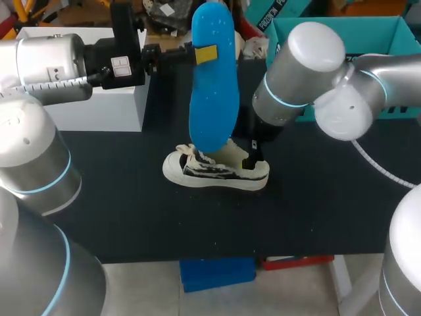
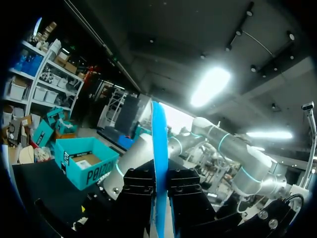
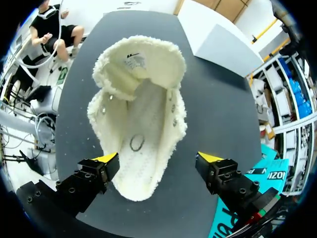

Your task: Take the shoe out of the shoebox, open the shoe tongue, remove and reinsert the insole, then place the shoe into the shoebox

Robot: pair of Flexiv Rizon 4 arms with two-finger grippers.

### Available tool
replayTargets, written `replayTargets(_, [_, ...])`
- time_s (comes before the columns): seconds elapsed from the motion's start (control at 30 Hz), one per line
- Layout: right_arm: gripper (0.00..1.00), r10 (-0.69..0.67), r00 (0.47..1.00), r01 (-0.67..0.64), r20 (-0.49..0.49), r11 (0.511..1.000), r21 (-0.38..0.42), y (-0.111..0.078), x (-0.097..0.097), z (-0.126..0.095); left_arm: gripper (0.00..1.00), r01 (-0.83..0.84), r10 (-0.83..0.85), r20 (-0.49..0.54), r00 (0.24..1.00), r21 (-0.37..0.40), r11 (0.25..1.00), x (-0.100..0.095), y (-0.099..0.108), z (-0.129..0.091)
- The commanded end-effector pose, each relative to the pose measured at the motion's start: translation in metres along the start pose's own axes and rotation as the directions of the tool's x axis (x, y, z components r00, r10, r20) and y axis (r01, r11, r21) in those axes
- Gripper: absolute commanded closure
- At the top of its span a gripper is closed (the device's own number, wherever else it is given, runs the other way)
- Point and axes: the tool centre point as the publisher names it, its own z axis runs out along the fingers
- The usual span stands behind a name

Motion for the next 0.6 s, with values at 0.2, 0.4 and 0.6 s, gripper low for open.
replayTargets(0.2, [0.16, 0.003, 1.0, 0.005, -0.019, 0.92, 0.393, 0.025, -0.011, 0.015, 1.0, 0.001, -0.001, 0.003, 1.0, -0.004, 1.0, 0.001, 0.0, 0.0])
replayTargets(0.4, [0.29, 0.005, 0.999, 0.012, -0.047, 0.927, 0.374, 0.035, -0.013, 0.023, 1.0, 0.001, -0.001, 0.003, 1.0, -0.004, 1.0, 0.001, 0.0, 0.0])
replayTargets(0.6, [0.45, 0.033, 0.997, -0.006, -0.073, 0.941, 0.339, 0.034, -0.012, 0.028, 1.0, 0.001, -0.001, 0.003, 1.0, -0.004, 1.0, 0.001, 0.0, 0.0])
